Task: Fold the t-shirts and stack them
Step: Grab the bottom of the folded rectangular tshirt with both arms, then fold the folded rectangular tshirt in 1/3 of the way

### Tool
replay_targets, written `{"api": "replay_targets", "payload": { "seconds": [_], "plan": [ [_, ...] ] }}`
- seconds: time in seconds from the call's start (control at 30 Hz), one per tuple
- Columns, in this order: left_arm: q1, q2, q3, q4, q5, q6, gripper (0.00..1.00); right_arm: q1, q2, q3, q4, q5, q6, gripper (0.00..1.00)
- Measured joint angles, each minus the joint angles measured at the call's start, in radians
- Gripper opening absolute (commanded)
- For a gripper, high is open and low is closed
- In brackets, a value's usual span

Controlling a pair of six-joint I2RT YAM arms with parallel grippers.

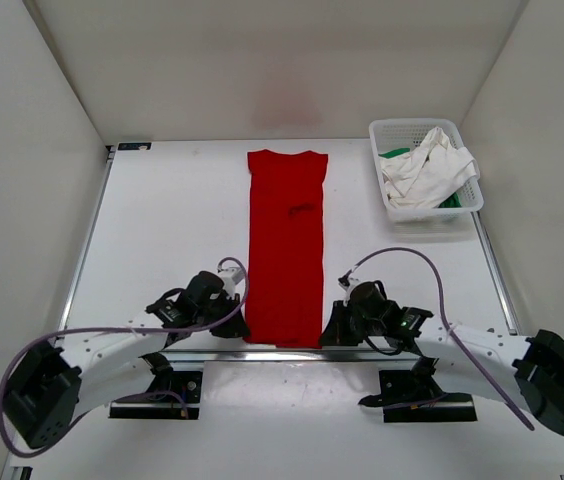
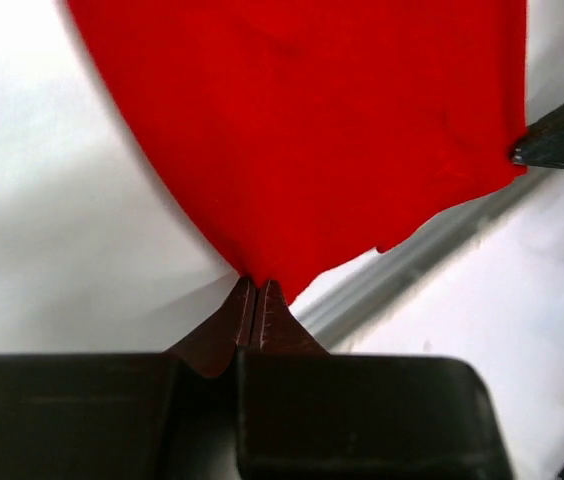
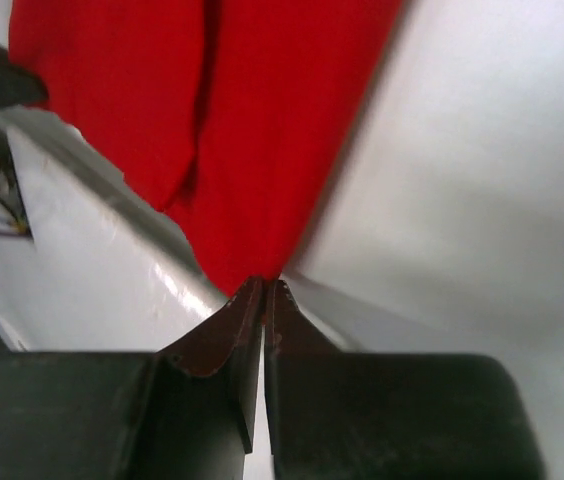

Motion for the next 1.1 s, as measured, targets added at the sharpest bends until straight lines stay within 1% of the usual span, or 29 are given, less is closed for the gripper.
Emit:
{"api": "replay_targets", "payload": {
  "seconds": [0.1, 0.17, 0.23, 0.3, 0.4, 0.47, 0.57, 0.7, 0.93, 1.1],
  "plan": [
    [-0.006, -0.117, -0.031, -0.089, 0.013, -0.020, 0.00, 0.050, -0.079, -0.006, -0.072, 0.012, 0.024, 0.00],
    [-0.008, -0.169, -0.021, -0.142, 0.024, -0.027, 0.00, 0.035, -0.111, 0.019, -0.135, 0.012, 0.015, 0.00],
    [0.012, -0.177, 0.034, -0.202, 0.033, -0.022, 0.00, -0.022, -0.114, 0.077, -0.186, 0.009, -0.021, 0.00],
    [0.054, -0.141, 0.120, -0.230, 0.034, -0.003, 0.00, -0.122, -0.087, 0.156, -0.205, -0.012, -0.074, 0.00],
    [0.140, -0.023, 0.287, -0.210, 0.031, 0.035, 0.00, -0.283, -0.001, 0.280, -0.184, -0.046, -0.163, 0.00],
    [0.200, 0.089, 0.390, -0.178, 0.029, 0.055, 0.00, -0.383, 0.079, 0.356, -0.162, -0.074, -0.216, 0.00],
    [0.260, 0.262, 0.514, -0.135, 0.001, 0.068, 0.00, -0.480, 0.232, 0.473, -0.132, -0.101, -0.271, 0.00],
    [0.316, 0.453, 0.648, -0.098, -0.022, 0.068, 0.00, -0.532, 0.440, 0.628, -0.093, -0.135, -0.317, 0.00],
    [0.381, 0.686, 0.811, -0.080, -0.053, 0.066, 0.00, -0.579, 0.721, 0.860, -0.066, -0.196, -0.357, 0.00],
    [0.394, 0.821, 0.880, -0.053, -0.050, 0.061, 0.02, -0.603, 0.848, 0.943, -0.057, -0.216, -0.367, 0.00]
  ]
}}
